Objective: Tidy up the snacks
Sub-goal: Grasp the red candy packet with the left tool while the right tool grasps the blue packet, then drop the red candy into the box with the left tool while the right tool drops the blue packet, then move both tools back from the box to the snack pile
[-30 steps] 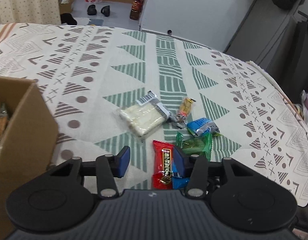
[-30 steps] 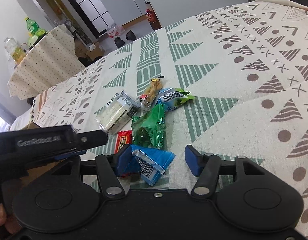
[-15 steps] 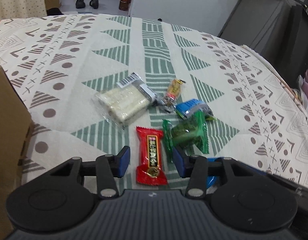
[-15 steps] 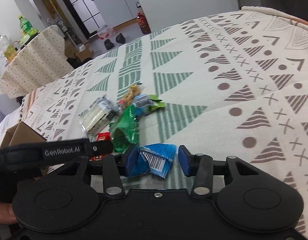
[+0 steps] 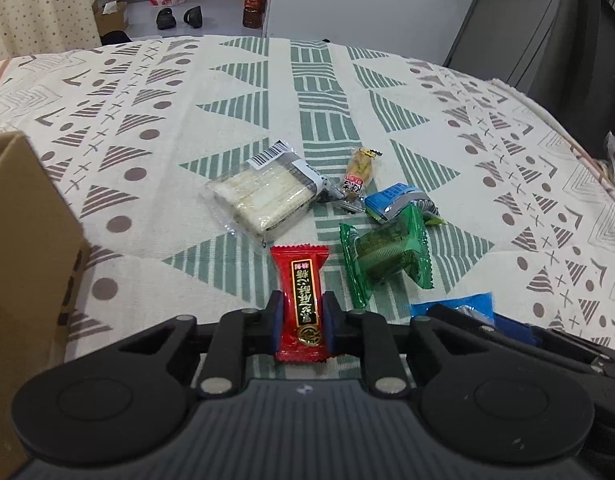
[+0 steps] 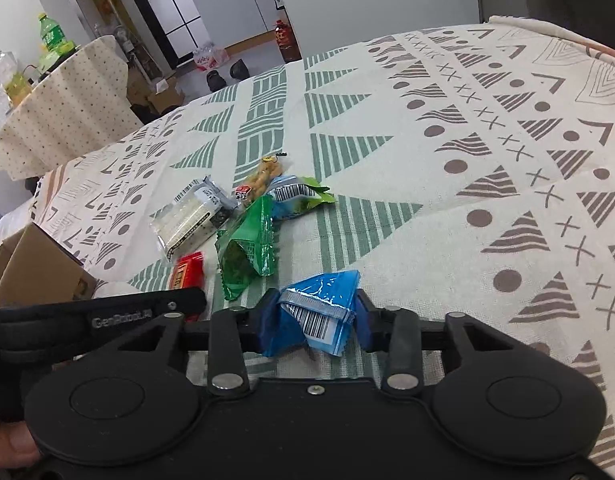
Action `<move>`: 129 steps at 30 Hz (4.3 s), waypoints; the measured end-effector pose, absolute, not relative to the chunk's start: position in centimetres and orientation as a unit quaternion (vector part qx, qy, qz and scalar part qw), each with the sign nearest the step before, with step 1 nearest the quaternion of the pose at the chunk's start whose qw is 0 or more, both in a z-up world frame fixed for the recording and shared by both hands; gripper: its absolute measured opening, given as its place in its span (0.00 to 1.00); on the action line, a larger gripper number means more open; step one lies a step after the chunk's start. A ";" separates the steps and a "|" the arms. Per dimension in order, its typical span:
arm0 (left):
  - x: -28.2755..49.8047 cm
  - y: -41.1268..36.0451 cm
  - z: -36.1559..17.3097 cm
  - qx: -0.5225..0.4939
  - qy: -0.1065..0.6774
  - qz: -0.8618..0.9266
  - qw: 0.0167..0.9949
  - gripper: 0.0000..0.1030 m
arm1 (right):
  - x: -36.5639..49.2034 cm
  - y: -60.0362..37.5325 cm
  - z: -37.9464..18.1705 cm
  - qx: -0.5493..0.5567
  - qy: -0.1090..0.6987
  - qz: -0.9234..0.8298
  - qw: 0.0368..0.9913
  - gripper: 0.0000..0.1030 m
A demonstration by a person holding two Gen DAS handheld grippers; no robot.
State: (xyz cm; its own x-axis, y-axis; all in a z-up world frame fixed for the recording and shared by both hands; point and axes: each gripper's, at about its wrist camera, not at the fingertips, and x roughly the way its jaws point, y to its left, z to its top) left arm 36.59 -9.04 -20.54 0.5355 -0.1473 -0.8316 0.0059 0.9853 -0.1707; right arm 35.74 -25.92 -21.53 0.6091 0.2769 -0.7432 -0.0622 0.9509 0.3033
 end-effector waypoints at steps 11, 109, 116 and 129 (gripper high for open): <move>33.6 -7.2 -15.7 -0.091 0.451 -0.037 0.887 0.18 | 33.8 -24.6 -18.1 0.122 0.409 0.118 0.897 0.30; 24.7 5.4 -5.5 -0.128 0.462 0.072 0.875 0.81 | 28.2 -17.5 -9.1 0.160 0.417 0.151 0.882 0.62; 26.6 2.1 -5.7 -0.114 0.453 0.049 0.883 0.81 | 29.5 -20.9 -10.3 0.185 0.412 0.133 0.882 0.62; 31.8 -2.6 -7.0 -0.099 0.458 0.020 0.883 0.81 | 33.5 -24.8 -13.3 0.224 0.417 0.118 0.873 0.59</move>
